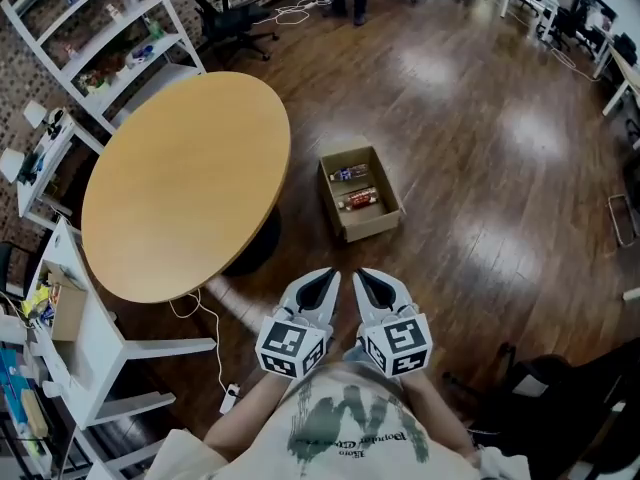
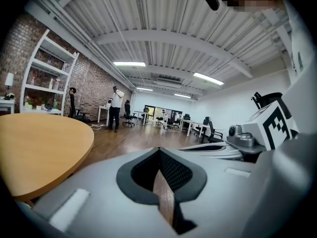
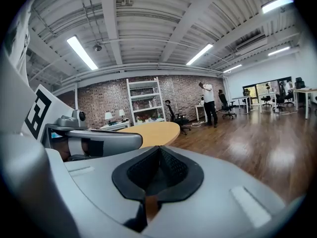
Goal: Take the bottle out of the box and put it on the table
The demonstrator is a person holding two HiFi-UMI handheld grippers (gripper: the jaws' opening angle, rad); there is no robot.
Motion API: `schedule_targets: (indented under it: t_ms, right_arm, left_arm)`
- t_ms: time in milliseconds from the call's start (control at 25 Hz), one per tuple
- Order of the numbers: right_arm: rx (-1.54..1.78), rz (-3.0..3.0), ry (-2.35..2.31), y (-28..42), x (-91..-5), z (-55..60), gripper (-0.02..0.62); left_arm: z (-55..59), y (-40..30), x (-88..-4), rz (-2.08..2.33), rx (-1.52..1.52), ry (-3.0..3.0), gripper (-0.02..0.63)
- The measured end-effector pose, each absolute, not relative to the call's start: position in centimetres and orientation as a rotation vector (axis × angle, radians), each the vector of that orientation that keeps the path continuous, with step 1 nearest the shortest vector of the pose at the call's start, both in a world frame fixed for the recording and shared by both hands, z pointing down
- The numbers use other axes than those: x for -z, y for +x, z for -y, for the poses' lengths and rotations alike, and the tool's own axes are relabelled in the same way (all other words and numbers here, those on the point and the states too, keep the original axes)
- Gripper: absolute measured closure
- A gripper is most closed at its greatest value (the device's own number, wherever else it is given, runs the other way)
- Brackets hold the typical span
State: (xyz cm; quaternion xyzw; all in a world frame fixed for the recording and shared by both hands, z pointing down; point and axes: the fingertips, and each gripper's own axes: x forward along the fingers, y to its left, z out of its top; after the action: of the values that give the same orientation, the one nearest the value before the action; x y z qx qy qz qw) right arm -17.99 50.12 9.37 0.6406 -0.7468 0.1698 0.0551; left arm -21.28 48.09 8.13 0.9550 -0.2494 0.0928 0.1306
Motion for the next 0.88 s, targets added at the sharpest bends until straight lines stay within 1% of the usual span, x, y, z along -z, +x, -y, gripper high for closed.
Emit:
schedule_targets:
  t_ms: [400,880]
  right_arm:
    - [-0.5,2.274,1.895,-10.1,-10.7,-46.4,0.588]
    - [-0.632,2.297,1.857,-6.2,-12.9,-44.5,0.586]
  left_arm:
    - [-43.9,-12.1,-9.9,0.714,-0.29,2.766,0.606]
    - [-41.9,-8.5,-11.5,0.755,-0.361,2.704,0.606]
